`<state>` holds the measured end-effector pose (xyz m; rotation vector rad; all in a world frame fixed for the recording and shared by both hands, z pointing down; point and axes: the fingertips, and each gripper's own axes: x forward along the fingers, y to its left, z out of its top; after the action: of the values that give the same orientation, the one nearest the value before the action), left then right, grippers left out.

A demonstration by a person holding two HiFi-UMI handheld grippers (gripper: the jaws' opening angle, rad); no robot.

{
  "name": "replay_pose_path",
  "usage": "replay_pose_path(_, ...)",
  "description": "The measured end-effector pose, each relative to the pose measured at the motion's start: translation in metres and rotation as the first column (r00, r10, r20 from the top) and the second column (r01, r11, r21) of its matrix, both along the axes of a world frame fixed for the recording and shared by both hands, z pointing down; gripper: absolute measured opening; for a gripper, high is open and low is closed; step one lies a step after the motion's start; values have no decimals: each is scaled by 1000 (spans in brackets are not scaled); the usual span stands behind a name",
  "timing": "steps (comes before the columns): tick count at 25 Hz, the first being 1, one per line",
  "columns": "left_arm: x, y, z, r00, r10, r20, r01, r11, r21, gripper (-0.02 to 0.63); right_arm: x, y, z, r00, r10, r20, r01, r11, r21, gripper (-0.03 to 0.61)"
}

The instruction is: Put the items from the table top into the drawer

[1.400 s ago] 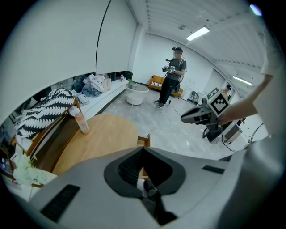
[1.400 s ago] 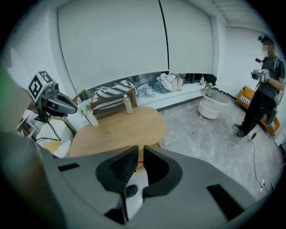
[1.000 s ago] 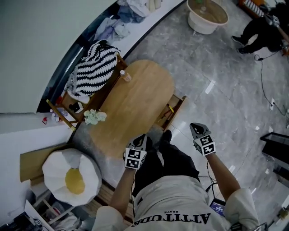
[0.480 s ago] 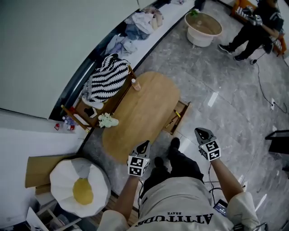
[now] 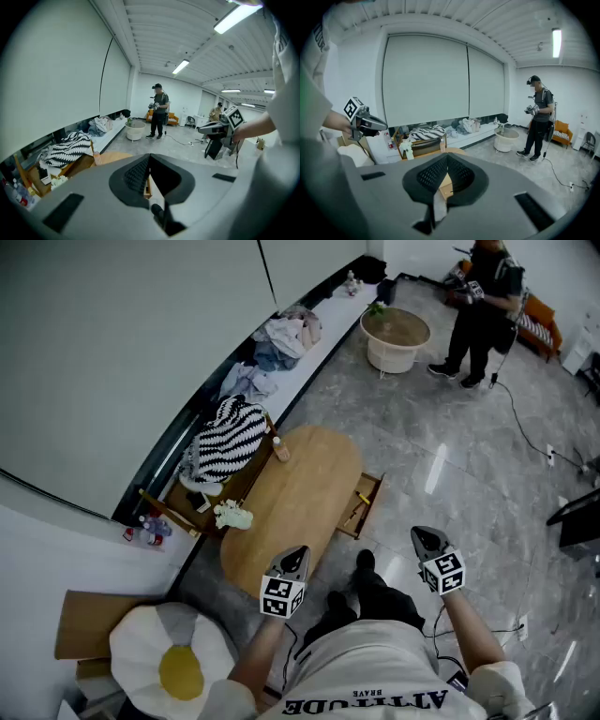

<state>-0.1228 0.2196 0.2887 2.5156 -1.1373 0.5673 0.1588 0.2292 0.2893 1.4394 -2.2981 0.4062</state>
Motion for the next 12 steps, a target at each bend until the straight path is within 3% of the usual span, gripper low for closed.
replay_pose_path(5,2,7,-38,999,-2,-35,4,998,65,21,22,25,-40,997,61,41,-64,996,65,20)
replay_pose_path(12,13,12,-71,996,-62,-60,69,990,121,21,59,34,-69,996,76,47,-81,989,122,20)
